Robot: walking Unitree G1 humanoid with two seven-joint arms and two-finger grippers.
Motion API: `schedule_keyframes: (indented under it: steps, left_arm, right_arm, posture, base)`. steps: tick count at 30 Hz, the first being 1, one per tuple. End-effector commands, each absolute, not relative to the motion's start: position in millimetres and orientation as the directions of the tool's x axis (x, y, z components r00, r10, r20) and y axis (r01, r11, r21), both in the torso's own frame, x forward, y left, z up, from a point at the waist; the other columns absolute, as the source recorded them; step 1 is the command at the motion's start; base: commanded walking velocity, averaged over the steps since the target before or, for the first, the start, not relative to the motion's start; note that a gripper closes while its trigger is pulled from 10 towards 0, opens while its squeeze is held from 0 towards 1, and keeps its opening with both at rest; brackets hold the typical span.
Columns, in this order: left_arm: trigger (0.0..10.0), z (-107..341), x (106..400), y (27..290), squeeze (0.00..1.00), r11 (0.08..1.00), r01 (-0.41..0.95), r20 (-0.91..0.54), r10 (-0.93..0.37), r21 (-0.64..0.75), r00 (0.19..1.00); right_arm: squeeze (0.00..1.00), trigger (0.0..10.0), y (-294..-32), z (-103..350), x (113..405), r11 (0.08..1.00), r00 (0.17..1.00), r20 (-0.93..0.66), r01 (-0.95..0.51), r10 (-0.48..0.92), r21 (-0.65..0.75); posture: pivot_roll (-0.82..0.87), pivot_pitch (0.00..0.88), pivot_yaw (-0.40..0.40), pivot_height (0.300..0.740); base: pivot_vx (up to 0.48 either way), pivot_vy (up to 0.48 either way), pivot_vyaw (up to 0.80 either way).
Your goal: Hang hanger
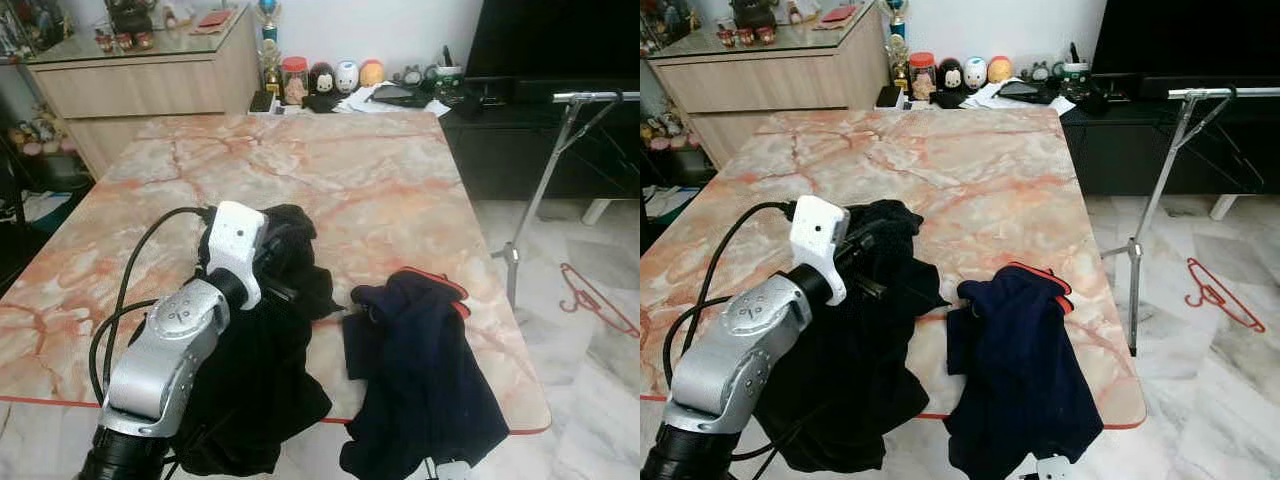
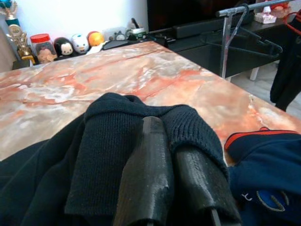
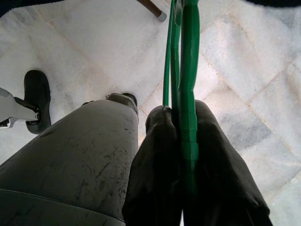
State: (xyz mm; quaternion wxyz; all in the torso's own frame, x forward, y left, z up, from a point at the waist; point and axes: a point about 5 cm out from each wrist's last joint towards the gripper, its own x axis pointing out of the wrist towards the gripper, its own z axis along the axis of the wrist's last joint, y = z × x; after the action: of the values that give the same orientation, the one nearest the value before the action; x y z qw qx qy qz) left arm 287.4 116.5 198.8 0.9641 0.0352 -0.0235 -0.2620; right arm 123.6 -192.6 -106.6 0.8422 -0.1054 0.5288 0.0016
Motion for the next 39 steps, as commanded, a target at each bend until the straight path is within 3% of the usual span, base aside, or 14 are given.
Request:
schedule_keyframes:
  steps: [1,8,10,35,39]
  left_arm:
    - [10.0,204,285,120,0.63,0.871,0.483,0.037,-0.488,0.087,0.872]
    - [10.0,202,284,120,0.72,0.878,0.475,0.039,-0.478,0.066,0.878]
    - [10.0,202,284,118,1.00,0.875,0.480,0.037,-0.483,0.066,0.875]
    - [10.0,197,273,131,1.00,0.855,0.512,-0.019,-0.512,0.083,0.859]
    - [10.0,193,263,130,1.00,0.808,0.580,-0.055,-0.578,0.103,0.814]
  right_arm:
    - [0.00,10.0,-192,-106,126,0.978,0.448,-0.888,-0.116,-0.104,-0.173]
    - [0.00,10.0,-192,-106,126,0.978,0.451,-0.887,-0.115,-0.105,-0.175]
    - [0.00,10.0,-191,-106,126,0.978,0.452,-0.886,-0.113,-0.106,-0.175]
    - [0.00,10.0,-190,-106,126,0.980,0.449,-0.888,-0.112,-0.099,-0.166]
    - [0.00,10.0,-190,-106,126,0.980,0.449,-0.888,-0.111,-0.100,-0.167]
  posture:
    - [0.02,0.000,0.026,0.740]
    - [0.00,0.000,0.033,0.740]
    - [0.00,0.000,0.035,0.740]
    - [0.03,0.000,0.035,0.740]
    - [0.03,0.000,0.033,0.740]
  base:
    - [0.000,0.000,0.00]
    - [0.000,0.000,0.00]
    - [0.000,0.000,0.00]
    - [0.000,0.000,0.00]
    - [0.000,0.000,0.00]
